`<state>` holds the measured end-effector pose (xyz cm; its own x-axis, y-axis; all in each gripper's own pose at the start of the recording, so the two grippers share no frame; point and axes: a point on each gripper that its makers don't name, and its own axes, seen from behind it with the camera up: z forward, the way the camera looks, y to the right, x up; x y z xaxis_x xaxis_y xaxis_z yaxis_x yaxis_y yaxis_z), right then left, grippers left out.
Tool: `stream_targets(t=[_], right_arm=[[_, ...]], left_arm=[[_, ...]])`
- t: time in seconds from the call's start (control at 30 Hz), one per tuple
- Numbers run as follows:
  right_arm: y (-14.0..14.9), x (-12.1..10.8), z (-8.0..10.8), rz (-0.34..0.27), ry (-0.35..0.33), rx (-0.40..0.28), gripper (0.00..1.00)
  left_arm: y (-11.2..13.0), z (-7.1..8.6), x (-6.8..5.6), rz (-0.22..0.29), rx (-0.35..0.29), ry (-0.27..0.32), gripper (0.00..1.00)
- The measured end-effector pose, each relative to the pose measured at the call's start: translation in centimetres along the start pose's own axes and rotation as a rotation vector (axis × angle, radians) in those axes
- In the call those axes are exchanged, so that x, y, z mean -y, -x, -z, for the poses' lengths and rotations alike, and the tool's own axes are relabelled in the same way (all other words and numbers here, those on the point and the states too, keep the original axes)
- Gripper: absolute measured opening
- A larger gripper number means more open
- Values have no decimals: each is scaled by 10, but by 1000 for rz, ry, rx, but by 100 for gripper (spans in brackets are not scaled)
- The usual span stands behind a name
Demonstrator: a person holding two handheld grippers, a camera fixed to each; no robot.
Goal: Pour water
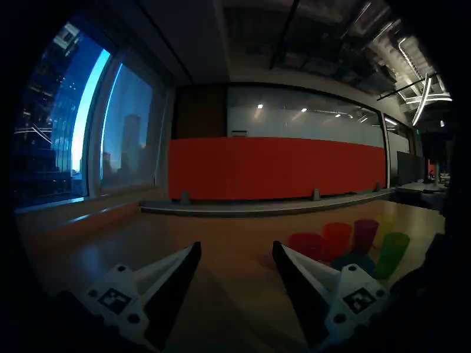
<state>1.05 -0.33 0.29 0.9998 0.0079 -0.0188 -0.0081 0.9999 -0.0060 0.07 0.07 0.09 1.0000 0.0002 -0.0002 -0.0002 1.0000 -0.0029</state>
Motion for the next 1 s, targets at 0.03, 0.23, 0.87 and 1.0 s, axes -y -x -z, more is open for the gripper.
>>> stream_targets(t=[0.03, 0.23, 0.87, 1.0], right_arm=[[1, -1, 1, 1, 0, 1, 99], [6, -3, 3, 0, 0, 7, 99], [9, -6, 4, 9, 2, 17, 99], [9, -6, 4, 9, 3, 17, 99]], left_arm=[[0, 1, 0, 0, 0, 2, 89], [0, 0, -3, 0, 0, 11, 89], [0, 0, 0, 0, 0, 2, 90], [0, 0, -1, 0, 0, 6, 89]])
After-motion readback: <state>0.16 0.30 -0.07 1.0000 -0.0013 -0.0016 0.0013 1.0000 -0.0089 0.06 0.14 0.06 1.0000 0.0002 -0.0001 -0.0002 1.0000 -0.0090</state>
